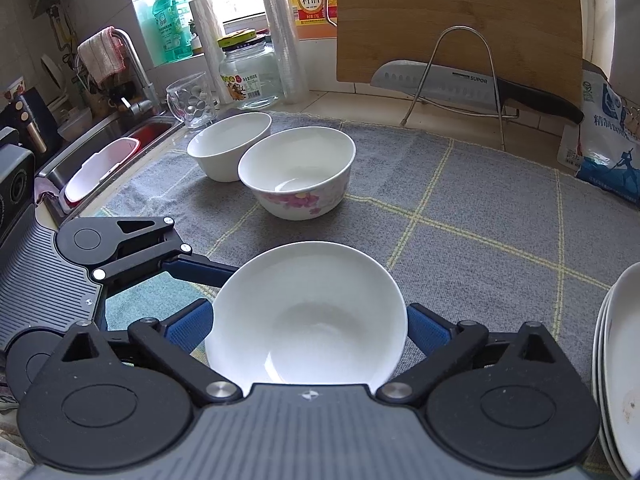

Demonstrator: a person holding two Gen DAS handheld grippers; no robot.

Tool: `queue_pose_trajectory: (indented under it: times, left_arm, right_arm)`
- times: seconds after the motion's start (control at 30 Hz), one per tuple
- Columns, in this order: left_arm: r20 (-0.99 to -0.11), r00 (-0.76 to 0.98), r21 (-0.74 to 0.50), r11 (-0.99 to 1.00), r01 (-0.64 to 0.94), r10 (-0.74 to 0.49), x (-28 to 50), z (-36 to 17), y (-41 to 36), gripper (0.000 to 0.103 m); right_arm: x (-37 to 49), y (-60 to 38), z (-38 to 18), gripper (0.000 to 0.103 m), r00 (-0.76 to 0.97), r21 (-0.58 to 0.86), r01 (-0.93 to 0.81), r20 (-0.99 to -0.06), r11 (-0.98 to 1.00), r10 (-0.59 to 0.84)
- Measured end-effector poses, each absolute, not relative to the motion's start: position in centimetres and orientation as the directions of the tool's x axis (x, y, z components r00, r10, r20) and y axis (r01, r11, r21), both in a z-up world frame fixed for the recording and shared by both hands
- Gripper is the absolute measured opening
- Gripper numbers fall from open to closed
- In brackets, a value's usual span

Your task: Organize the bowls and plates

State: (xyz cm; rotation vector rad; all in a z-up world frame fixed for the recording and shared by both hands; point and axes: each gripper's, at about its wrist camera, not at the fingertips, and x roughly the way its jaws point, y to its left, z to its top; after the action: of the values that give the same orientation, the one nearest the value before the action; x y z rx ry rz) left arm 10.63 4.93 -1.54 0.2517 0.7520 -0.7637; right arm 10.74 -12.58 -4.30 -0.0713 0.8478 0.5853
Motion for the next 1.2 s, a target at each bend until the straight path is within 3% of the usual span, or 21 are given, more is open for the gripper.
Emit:
queue_pose_trajectory:
  times: [0.5, 0.87, 1.2]
  left_arm:
    - [-0.704, 0.551, -0.056, 0.809, 0.586, -0.448, 10.6, 0.2, 10.2, 0.096]
    - [-0.676, 0.663, -0.018, 0.906, 0.423, -0.323, 14.3, 0.2, 13.3, 0.096]
    - [-0.656, 0.69, -0.019, 0.92, 0.391, -0.307, 17.8, -0.5, 12.7, 0.096]
  right_arm:
    - [11.4, -11.4, -2.6, 0.103, 0.551, 0.083, -0.533, -0.721, 0.842, 0.42]
    - [13.9, -9.4, -1.5, 0.103, 0.569, 0.035, -0.548, -0.716, 0.836, 0.403]
    - [17.1, -7.4, -1.1, 0.103, 0.553, -0.023, -0.599, -0.735, 0.8, 0.393]
